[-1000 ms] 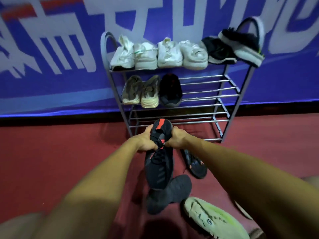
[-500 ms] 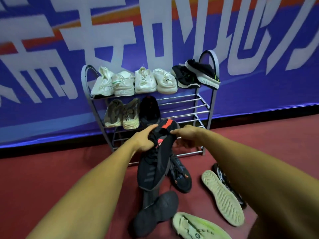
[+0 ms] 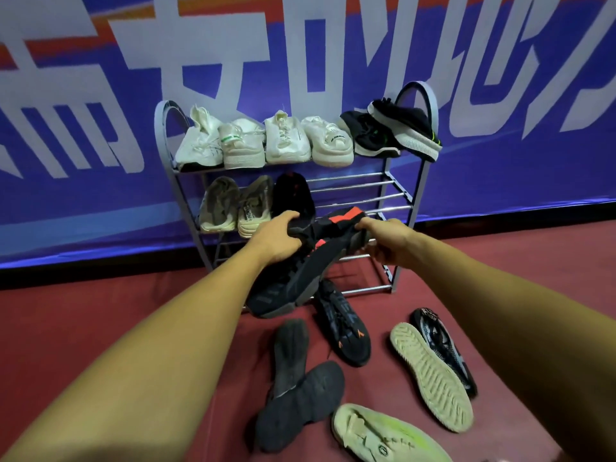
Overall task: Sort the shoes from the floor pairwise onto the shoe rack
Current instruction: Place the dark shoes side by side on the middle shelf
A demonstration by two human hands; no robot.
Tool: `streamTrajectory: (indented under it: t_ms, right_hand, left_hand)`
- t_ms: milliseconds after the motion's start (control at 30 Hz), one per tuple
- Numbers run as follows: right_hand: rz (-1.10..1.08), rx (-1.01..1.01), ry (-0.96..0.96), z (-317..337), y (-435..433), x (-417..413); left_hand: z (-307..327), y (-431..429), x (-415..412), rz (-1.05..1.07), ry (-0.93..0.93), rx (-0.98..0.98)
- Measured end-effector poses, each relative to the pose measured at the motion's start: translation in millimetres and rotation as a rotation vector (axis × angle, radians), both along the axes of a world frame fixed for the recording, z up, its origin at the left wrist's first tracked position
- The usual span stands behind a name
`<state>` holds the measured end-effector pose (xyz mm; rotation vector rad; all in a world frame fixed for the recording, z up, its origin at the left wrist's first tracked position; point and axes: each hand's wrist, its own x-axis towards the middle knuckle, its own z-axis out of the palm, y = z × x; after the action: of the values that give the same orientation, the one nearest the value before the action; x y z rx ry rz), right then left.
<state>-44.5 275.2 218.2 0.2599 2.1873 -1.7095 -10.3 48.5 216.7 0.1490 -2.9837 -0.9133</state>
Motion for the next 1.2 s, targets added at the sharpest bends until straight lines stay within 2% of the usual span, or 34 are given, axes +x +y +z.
streamTrajectory:
  t_ms: [167, 300, 367, 500, 567, 667, 800, 900, 967, 1067, 1200]
  right_hand:
    - [-0.224, -0.185, -0.01, 1, 18, -11]
    - [-0.34, -0.394, -0.026, 4, 21, -14]
    - [-0.385, -0.447, -0.022, 2, 16, -13]
    - [-0.431, -0.496, -0.024, -2, 2, -15]
    - [-0.388, -0.534, -0.047, -2, -3, -20]
    - [-0.265, -0.553, -0.09, -2, -8, -24]
    - [-0.073, -0.565, -0.13, -3, -17, -14]
    - [0.002, -0.496, -0.116, -9, -20, -5]
    - [0.064, -0.416, -0.129, -14, -15, -2]
    - [0.152, -0.282, -0.179, -11, -4, 0]
    - [0.149, -0.192, -0.076, -6, 5, -3]
  left_hand:
    - [1, -16, 0, 0.205, 0.089, -0.115]
    - [4, -19, 0, 0.313, 0.028, 0.022]
    - [11, -14, -2, 0.381, 0.014, 0.215]
    - [21, -4, -6, 0.508, -0.108, 0.967]
    - [20, -3, -11, 0.542, -0.119, 1.128]
    - [23, 2, -14, 0.533, -0.186, 1.231]
    - [24, 16, -20, 0.44, -0.33, 1.298]
    - [17, 28, -22, 0.438, -0.385, 1.295]
    - [13, 32, -25, 0.487, -0.347, 1.264]
    - [11, 27, -32, 0.557, -0.176, 1.18]
    - [8, 20, -35, 0.522, -0.115, 1.098]
